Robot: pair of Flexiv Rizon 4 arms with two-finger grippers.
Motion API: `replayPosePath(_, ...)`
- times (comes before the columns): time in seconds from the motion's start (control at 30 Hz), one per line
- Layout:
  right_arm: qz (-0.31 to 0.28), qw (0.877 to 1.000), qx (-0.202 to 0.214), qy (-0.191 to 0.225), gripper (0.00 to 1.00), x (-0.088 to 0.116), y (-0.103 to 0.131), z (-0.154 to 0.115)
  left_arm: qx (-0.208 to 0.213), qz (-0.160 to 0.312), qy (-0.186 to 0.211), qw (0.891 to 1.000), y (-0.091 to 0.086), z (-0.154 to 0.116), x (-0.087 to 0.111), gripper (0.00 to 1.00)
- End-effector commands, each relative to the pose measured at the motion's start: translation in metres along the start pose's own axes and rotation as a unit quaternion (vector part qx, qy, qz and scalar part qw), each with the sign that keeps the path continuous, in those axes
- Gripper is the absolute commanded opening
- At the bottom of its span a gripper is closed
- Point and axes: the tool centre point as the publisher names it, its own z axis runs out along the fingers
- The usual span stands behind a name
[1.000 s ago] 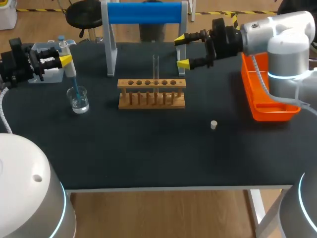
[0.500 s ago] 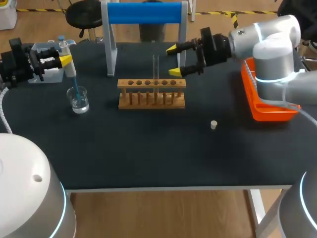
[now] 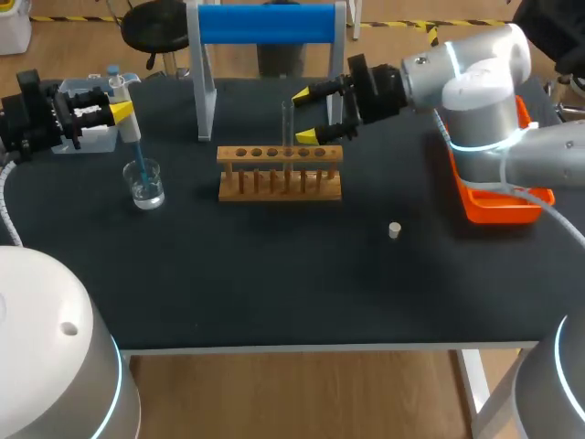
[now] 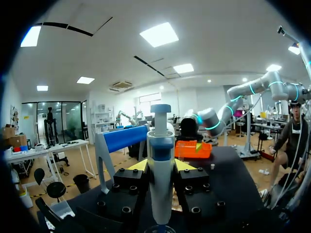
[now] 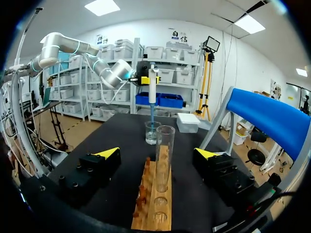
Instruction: Invert the test tube, pick up the pipette, mount the tip to pipette, aspirate from beaker and dispense into the tube, eject the tip, return the pipette, and cap with the stopper.
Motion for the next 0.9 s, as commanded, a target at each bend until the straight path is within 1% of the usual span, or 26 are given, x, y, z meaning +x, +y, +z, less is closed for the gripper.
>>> replayPosePath(0.03, 0.000, 1.000, 0.012, -0.004, 1.00, -0.006, -0.002, 0.011, 0.000, 0.000, 0.001, 1.000, 0.000, -0.001, 0.001, 0.00)
replayPosePath(0.23, -0.008, 0.999, 0.035, -0.008, 1.00, -0.007, -0.003, 0.021, 0.000, 0.000, 0.001, 1.000, 0.000, -0.001, 0.001, 0.00)
replayPosePath(0.43, -0.010, 0.999, 0.047, -0.014, 1.00, -0.008, -0.001, 0.028, 0.000, 0.000, 0.001, 1.000, 0.000, -0.001, 0.001, 0.00)
replayPosePath(0.63, -0.014, 0.997, 0.069, -0.030, 1.00, -0.013, -0.002, 0.035, 0.000, 0.000, 0.001, 1.000, 0.000, -0.001, 0.001, 0.00)
replayPosePath(0.9, -0.012, 0.996, 0.077, -0.036, 1.00, -0.013, -0.003, 0.039, 0.000, 0.000, 0.001, 1.000, 0.000, -0.001, 0.001, 0.00)
